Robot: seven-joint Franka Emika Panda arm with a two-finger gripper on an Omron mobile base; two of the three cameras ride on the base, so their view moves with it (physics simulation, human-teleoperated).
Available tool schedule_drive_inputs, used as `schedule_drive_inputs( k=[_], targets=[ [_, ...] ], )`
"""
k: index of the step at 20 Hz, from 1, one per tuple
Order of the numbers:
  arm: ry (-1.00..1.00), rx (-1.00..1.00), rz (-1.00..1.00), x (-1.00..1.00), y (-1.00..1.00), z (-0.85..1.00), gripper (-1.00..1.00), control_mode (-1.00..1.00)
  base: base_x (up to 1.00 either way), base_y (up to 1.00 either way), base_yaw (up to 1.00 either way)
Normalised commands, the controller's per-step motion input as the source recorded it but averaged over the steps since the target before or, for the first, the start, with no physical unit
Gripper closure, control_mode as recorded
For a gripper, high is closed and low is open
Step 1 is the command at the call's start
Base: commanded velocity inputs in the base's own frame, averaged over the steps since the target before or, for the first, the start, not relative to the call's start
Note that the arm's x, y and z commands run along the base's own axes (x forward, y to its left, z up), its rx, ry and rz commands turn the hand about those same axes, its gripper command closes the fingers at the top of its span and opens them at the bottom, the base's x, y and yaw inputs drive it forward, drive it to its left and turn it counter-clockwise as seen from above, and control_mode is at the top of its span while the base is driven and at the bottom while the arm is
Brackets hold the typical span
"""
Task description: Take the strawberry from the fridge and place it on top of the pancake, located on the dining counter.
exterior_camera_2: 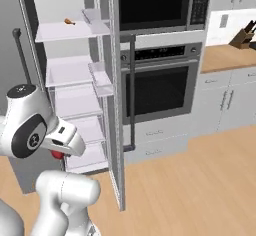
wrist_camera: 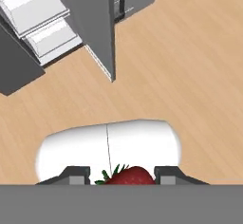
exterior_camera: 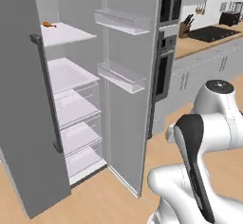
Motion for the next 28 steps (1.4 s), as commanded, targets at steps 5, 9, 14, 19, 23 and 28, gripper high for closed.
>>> schedule_drive_inputs(
  k=[5, 9, 14, 19, 23, 28],
  targets=[
    [0.00, 0.00, 0.00, 0.00, 0.00, 0.00, 1.00, 1.00, -0.41, -0.28, -0.76],
    [0.00, 0.00, 0.00, 0.00, 0.00, 0.00, 1.00, 1.00, -0.19, -0.62, -0.72],
    [0.00, 0.00, 0.00, 0.00, 0.00, 0.00, 1.00, 1.00, 0.00, -0.89, -0.70],
    [0.00, 0.00, 0.00, 0.00, 0.00, 0.00, 1.00, 1.00, 0.00, -1.00, -0.67],
    [0.00, 0.00, 0.00, 0.00, 0.00, 0.00, 1.00, 1.00, 0.00, -1.00, -0.67],
    [0.00, 0.00, 0.00, 0.00, 0.00, 0.00, 1.00, 1.00, 0.01, -1.00, -0.64]
  ],
)
